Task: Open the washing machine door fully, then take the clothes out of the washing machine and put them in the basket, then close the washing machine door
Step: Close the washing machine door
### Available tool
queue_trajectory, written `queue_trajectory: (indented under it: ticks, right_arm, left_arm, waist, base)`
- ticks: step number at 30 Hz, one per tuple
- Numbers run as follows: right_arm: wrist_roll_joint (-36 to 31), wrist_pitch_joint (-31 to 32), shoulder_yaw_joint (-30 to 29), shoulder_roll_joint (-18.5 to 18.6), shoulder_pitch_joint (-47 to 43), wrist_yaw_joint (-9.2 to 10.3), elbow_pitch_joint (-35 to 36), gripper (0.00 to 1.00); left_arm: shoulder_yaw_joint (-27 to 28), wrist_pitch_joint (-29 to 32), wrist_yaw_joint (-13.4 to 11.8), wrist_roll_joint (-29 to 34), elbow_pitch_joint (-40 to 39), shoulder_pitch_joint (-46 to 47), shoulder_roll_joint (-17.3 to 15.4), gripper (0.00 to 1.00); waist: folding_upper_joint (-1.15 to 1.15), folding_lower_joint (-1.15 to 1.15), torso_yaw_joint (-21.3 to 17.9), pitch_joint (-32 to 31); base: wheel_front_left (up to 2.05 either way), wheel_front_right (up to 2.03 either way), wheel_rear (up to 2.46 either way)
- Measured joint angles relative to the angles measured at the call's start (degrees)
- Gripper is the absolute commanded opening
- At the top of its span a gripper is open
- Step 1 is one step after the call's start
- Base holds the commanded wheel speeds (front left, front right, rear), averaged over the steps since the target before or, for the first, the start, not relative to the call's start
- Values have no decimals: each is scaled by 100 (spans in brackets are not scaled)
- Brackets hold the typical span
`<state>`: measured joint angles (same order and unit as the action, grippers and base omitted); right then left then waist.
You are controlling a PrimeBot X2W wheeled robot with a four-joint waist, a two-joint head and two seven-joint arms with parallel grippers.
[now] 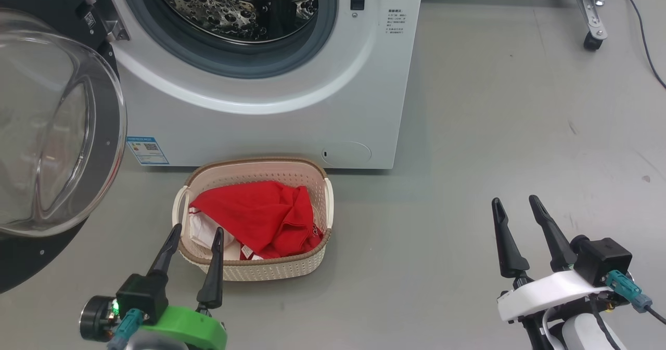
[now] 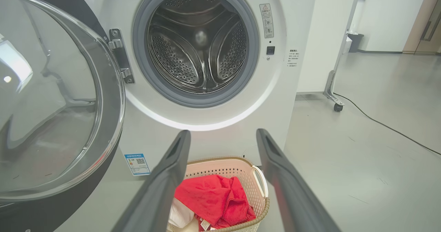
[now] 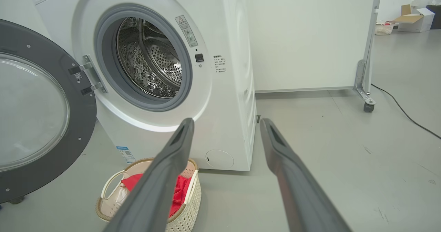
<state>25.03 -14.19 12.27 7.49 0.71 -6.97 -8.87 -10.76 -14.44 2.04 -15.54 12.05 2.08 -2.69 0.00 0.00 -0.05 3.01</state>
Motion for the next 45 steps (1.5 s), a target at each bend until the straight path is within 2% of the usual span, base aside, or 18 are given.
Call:
queue_trajectory:
  ticks: [8, 16, 45]
  right_arm:
    - [5, -1, -45, 4, -2, 0, -9, 100]
    - [8, -1, -45, 5, -4, 0, -1, 100]
    - [27, -1, 156, -122, -15, -1, 51, 100]
  left_arm:
    - [-121, 0, 21, 1, 57, 5, 2, 100]
    - [-183, 0, 21, 63, 93, 9, 2, 100]
    - [-112, 0, -75, 63, 137, 8, -7, 100]
  waist:
    - [0, 0, 141, -27]
    - [0, 0, 476, -50]
    - [0, 0, 2438, -240]
  base:
    - [0, 0, 0]
    - [0, 0, 0]
    - [0, 0, 0]
